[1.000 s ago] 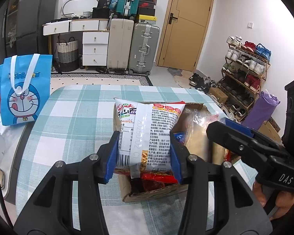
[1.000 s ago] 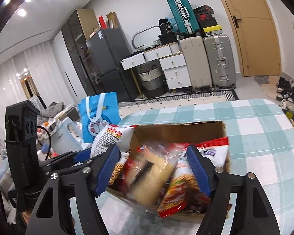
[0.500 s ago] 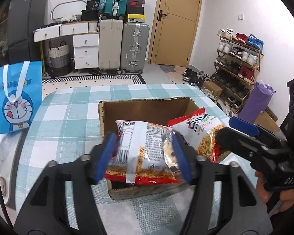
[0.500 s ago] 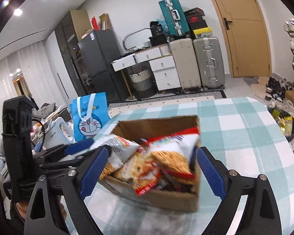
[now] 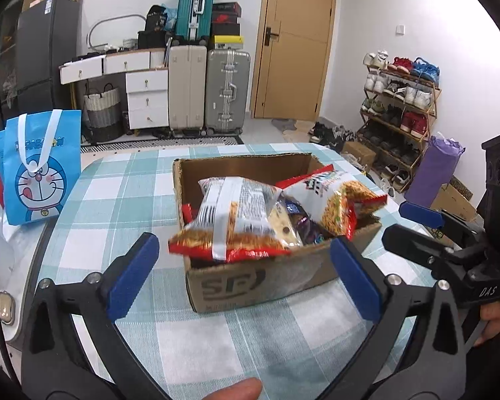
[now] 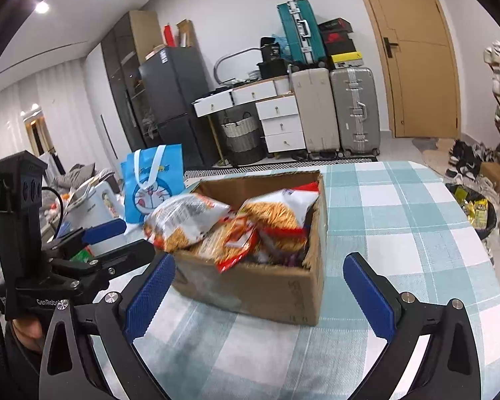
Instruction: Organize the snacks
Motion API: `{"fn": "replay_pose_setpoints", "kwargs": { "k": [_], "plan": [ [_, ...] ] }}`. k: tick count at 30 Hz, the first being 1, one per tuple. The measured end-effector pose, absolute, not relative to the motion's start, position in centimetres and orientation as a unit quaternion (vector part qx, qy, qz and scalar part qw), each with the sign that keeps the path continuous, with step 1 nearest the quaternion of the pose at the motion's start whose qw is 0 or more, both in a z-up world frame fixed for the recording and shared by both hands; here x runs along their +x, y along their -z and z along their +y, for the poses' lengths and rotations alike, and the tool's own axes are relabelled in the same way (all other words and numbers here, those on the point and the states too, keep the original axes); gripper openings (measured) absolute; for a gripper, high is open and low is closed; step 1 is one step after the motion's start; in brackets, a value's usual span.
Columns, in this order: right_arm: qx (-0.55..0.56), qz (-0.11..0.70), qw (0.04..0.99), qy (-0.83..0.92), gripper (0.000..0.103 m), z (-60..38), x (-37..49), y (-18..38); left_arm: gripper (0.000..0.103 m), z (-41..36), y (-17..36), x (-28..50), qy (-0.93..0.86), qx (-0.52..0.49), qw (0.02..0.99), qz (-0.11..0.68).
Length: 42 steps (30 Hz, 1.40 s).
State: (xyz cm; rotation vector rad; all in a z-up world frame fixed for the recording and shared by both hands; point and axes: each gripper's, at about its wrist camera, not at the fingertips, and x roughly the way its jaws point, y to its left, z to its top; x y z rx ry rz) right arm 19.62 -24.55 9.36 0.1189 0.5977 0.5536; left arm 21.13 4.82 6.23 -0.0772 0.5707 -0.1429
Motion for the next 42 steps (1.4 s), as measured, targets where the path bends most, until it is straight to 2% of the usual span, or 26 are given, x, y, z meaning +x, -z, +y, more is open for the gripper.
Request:
{"fn": "replay_pose_setpoints", "kwargs": {
  "k": [14, 42],
  "plan": [
    [0.023, 0.243, 0.931, -0.272, 0.102, -24.4, 15.2, -8.0, 0.102, 5.1, -2.9, 15.8, 0.033, -0.015, 0.967, 0.252],
    [-0.002, 0.231, 0.929, -0.29, 0.102, -22.8, 14.1, -5.9, 0.102, 5.5, -0.1, 17.1, 0.037, -0.024, 0.967, 0.252]
  ]
}}
